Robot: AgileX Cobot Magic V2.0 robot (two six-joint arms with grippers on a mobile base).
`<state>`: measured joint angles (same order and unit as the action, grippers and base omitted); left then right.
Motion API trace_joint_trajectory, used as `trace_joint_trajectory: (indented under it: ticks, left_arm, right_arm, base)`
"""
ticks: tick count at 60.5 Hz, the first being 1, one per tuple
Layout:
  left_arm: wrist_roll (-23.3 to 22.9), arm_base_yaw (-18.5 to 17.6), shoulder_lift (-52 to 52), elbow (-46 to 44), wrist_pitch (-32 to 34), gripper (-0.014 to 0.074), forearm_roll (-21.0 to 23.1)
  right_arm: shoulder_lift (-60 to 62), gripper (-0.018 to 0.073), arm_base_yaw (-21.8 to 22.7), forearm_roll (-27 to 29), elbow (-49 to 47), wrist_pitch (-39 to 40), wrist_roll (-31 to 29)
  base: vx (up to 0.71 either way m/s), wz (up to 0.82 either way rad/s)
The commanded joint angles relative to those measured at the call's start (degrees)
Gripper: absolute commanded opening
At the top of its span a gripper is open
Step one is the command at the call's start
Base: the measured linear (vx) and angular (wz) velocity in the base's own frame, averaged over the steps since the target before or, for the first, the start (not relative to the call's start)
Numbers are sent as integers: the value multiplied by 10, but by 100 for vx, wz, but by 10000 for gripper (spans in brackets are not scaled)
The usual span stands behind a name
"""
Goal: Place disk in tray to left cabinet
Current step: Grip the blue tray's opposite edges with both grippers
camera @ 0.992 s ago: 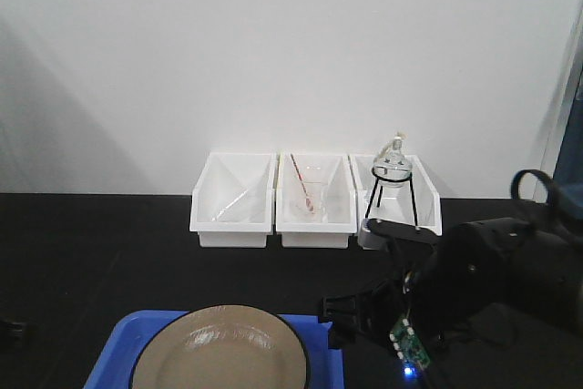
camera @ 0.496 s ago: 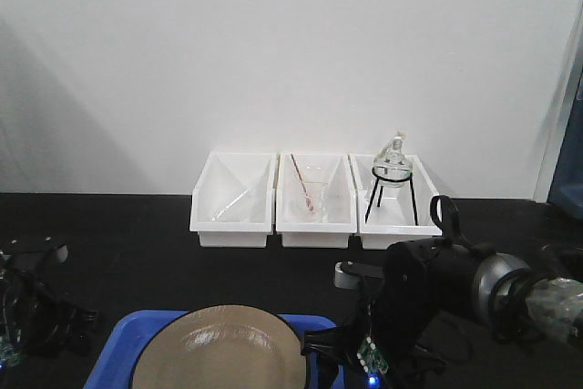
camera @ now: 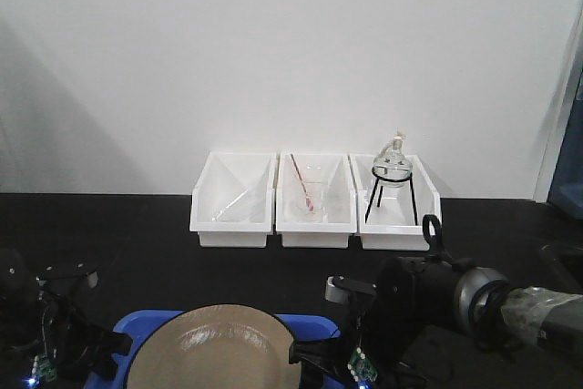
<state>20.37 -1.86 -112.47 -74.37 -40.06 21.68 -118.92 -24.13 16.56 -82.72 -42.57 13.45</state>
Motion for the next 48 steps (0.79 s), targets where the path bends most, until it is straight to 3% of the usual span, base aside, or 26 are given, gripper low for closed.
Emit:
trace_joint_trajectory:
  ticks: [1, 17, 29, 34, 35, 48]
  left_arm:
    - [1, -5, 23, -16, 9, 379, 15]
    - [1, -16, 8, -16, -2, 379, 15]
    - [0, -31, -8, -16, -4, 379, 18]
    - [0, -34, -16, -16, -9, 374, 30]
    - [0, -36, -21, -16, -16, 351, 47]
    - [0, -38, -22, -16, -42, 155, 121]
  right_arm:
    - [25, 564, 2, 34, -19, 30, -27]
    - [9, 561, 2, 44, -30, 57, -36]
    - [-3, 478, 2, 38, -47, 24, -38]
    - [-5, 399, 2, 34, -45, 9, -38]
    - [-5, 298, 2, 33, -45, 1, -37]
    - [-5, 43, 2, 35, -46, 11, -37]
  base:
    - [0, 0]
    - [0, 0]
    - [0, 0]
    - [0, 0]
    - [0, 0]
    - [0, 0]
